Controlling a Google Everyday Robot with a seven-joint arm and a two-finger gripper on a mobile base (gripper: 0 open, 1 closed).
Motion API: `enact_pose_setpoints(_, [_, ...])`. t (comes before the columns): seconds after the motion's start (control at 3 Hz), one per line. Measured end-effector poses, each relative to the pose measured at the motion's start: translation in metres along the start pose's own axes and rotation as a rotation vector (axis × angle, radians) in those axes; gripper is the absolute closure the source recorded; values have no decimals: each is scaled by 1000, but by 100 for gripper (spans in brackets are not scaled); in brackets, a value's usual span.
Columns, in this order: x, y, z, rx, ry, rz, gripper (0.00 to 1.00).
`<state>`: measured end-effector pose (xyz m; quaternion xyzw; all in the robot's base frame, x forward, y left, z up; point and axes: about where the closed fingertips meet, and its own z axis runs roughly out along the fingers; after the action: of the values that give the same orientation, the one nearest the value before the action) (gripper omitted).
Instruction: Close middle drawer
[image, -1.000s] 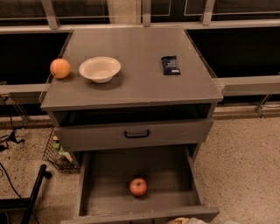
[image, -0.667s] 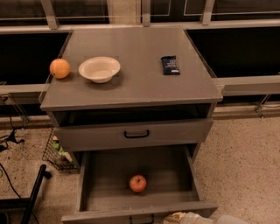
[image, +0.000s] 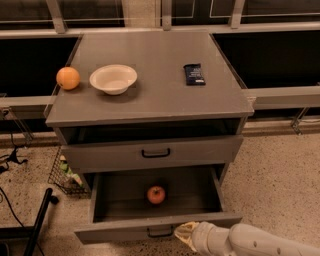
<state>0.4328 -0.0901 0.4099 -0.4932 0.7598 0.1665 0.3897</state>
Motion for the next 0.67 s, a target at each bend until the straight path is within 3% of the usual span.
enact_pose_setpoints(0.33, [-28,-20,18,8,-36,-30,100])
enact_pose_setpoints(0.67, [-28,-20,18,8,-36,-30,100])
